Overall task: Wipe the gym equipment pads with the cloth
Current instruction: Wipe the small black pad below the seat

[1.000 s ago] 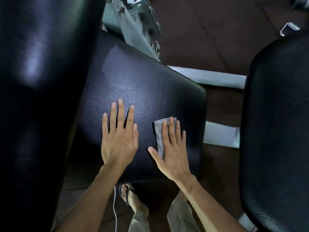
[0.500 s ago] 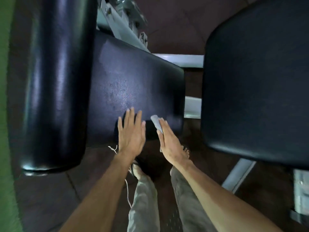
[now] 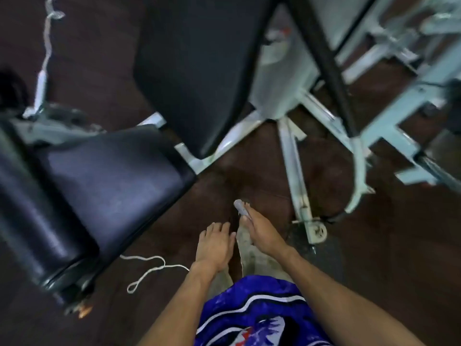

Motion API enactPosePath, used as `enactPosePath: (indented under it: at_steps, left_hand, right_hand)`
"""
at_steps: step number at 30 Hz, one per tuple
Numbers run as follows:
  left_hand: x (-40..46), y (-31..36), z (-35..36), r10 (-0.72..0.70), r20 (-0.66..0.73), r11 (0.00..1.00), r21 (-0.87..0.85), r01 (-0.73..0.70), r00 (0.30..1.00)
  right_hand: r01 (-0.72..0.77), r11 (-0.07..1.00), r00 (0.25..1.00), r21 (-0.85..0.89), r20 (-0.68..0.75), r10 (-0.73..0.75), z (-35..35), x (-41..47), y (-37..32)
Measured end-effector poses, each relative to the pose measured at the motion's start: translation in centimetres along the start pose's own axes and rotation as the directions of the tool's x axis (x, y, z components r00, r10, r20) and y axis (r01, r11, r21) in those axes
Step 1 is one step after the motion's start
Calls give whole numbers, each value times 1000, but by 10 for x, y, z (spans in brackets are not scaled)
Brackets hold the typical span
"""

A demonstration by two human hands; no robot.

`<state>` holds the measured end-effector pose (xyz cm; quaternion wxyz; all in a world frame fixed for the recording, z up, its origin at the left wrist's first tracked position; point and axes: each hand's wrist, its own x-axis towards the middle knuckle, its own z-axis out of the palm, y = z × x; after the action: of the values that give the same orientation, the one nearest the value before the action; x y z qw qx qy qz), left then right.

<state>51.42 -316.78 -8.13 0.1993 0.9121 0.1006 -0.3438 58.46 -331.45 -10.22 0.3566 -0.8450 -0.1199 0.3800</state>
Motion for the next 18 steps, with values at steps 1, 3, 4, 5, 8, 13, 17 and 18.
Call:
enactPosePath:
  at_steps: [1,3,4,5,8,13,17,18]
  left_hand:
    - [-3,11,2,57,23,997,44,-58,998]
    - [-7,37,8,149,81,979,129,-158,986]
    - [-8,51,12,185,114,964,171,-203,976]
    - [-10,67,16,222,148,946,208,-250,964]
    - [-19,121,37,323,247,861,323,-392,914]
    - [-37,221,94,463,350,696,426,-578,814]
    - [-53,309,148,528,384,618,438,-653,757]
    - [-58,332,161,537,385,604,446,-661,751]
  right_hand:
    - [-39,998,998,58,-46,41,-1,-22,11]
    - [-112,978,982,175,-133,136,-5,-66,28]
    - [-140,964,967,224,-177,182,-5,-85,38]
    - [-175,947,948,269,-212,235,-8,-105,47]
    - [-254,884,873,393,-301,385,-9,-166,82]
    - [-250,771,735,585,-404,545,-16,-263,147]
    - [-222,723,670,654,-436,601,-32,-329,206]
    - [-214,718,662,663,-442,605,-36,-344,225]
